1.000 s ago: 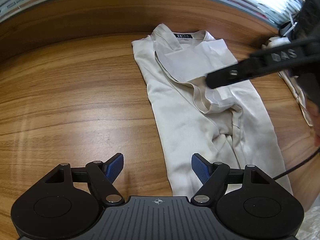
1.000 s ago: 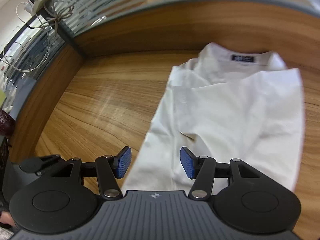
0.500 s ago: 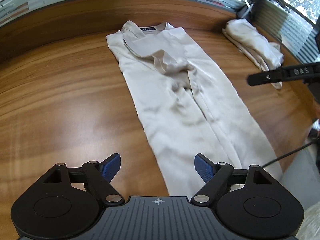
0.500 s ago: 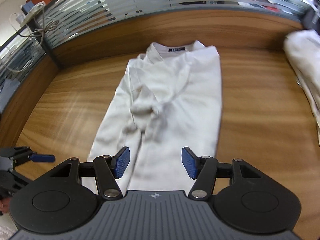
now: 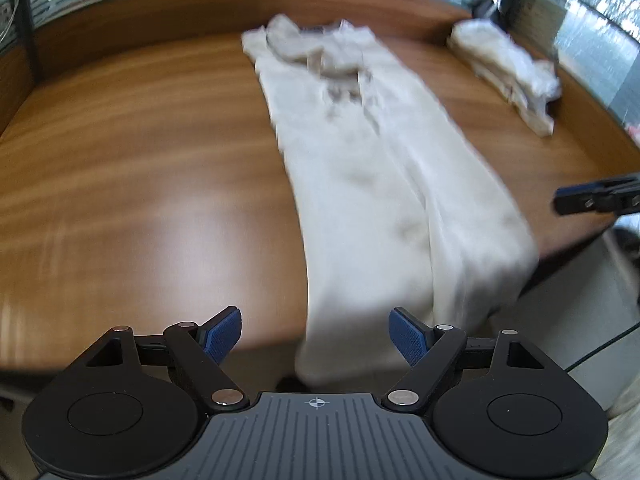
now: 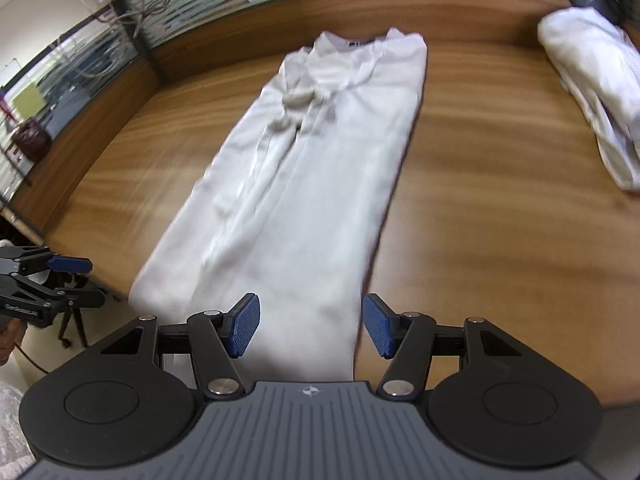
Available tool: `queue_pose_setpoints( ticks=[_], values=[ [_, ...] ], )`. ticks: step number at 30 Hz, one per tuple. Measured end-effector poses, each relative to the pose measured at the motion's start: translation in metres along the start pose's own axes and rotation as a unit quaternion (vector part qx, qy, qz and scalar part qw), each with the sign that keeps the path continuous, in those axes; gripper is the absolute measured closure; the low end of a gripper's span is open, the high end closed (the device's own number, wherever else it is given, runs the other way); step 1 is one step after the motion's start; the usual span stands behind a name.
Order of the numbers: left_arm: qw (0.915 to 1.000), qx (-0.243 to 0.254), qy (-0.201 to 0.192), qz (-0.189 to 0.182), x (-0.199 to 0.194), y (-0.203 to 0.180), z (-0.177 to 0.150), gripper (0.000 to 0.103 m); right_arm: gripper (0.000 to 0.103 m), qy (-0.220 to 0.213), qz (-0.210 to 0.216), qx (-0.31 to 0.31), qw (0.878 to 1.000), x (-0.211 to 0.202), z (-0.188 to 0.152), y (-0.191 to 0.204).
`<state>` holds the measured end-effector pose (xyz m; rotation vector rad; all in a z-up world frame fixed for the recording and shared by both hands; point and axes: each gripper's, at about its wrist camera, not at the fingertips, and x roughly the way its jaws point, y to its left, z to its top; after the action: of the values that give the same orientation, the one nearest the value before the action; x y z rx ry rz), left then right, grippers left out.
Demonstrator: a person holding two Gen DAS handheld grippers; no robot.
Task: Fold clothes
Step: 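Grasp the shirt hem with both grippers and lift it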
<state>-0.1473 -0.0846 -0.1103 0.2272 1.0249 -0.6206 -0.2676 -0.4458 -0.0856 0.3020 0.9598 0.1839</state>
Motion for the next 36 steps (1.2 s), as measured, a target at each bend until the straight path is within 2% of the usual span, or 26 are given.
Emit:
queue_pose_setpoints(
  ticks=[5,11,13,16,20,22,25,26,28,29,30,31,32,34,36],
  values=[
    [0.9995,-0.002,0.021,0.025,0.022,-0.001,-0.038,0.021,0.039,0.021,0.003,-0.001,1.000,-0.001,-0.045,-0.007],
    [0.9993,0.019,0.025,0.017,0.059,0.009,-0.046,0.025,0.039,0.035,-0.001,0.050,0.998,0.031,-0.073,-0.025],
    [0.9993,0.023,0.028,0.003,0.069,0.010,-0.046,0.031,0.039,0.035,-0.006,0.051,0.998,0.044,-0.077,-0.027],
    [0.9986,0.044,0.026,-0.010,0.081,0.006,-0.044,0.031,0.039,0.046,-0.008,0.023,0.999,0.063,-0.081,-0.023],
    [0.9965,0.074,0.028,-0.029,0.091,-0.003,-0.037,0.032,0.041,0.053,0.011,-0.001,0.999,0.078,-0.081,-0.019],
    [0.9958,0.082,0.027,-0.031,0.092,-0.006,-0.033,0.033,0.044,0.051,0.018,-0.014,0.998,0.082,-0.078,-0.016],
    [0.9961,0.067,0.033,-0.048,0.094,-0.005,-0.031,0.034,0.048,0.037,0.020,-0.016,0.999,0.083,-0.072,-0.017],
    [0.9959,0.066,0.033,-0.052,0.094,-0.005,-0.030,0.036,0.052,0.032,0.025,-0.009,0.999,0.083,-0.070,-0.019],
    [0.9955,0.066,0.027,-0.063,0.087,-0.006,-0.028,0.056,0.075,0.037,0.050,0.011,0.998,0.082,-0.067,-0.023],
    [0.9952,0.065,0.024,-0.070,0.083,-0.007,-0.027,0.060,0.090,0.039,0.064,0.018,0.997,0.081,-0.066,-0.025],
    [0.9948,0.063,0.021,-0.078,0.079,-0.007,-0.026,0.068,0.095,0.039,0.076,0.021,0.996,0.078,-0.064,-0.025],
    [0.9944,0.063,0.013,-0.084,0.073,-0.010,-0.024,0.076,0.097,0.038,0.088,0.023,0.995,0.074,-0.063,-0.026],
    [0.9942,0.061,0.006,-0.088,0.067,-0.012,-0.021,0.079,0.100,0.036,0.100,0.029,0.994,0.070,-0.061,-0.026],
    [0.9930,0.056,-0.003,-0.104,0.054,-0.013,-0.017,0.086,0.100,0.029,0.120,0.039,0.992,0.058,-0.056,-0.027],
    [0.9917,0.055,-0.012,-0.116,0.042,-0.016,-0.013,0.088,0.101,0.020,0.136,0.051,0.989,0.048,-0.048,-0.026]
  ],
)
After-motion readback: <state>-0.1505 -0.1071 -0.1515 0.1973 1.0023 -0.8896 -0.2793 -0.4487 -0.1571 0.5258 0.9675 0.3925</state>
